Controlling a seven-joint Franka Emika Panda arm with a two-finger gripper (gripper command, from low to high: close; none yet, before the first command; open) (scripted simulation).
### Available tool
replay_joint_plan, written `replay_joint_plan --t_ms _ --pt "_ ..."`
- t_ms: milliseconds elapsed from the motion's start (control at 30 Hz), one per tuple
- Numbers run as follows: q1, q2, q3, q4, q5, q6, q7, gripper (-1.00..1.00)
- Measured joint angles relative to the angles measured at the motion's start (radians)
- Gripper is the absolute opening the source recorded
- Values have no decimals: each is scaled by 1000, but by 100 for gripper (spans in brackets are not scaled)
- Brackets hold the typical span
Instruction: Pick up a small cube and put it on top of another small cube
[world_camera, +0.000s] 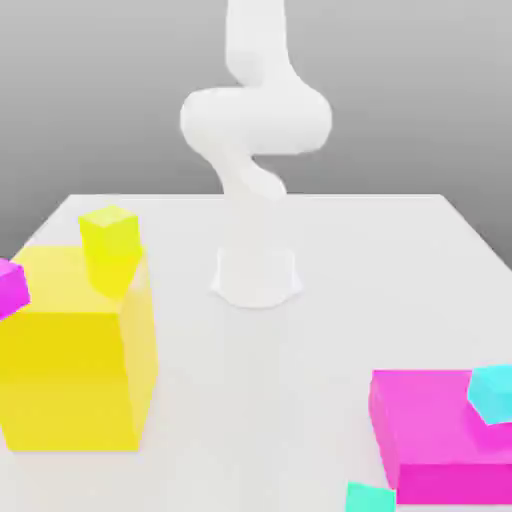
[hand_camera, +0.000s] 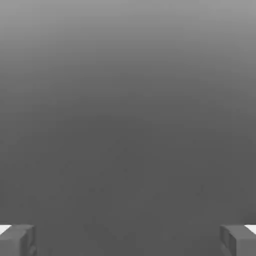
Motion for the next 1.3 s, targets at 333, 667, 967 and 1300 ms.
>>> replay_joint_plan --t_ms 333,667,967,1300 --pt "-69 369 132 13 -114 92 223 0" --pt "-59 731 186 25 -212 184 434 0" --pt "-21 1033 205 30 -184 282 542 0" --pt "31 1234 154 64 -226 419 597 -100"
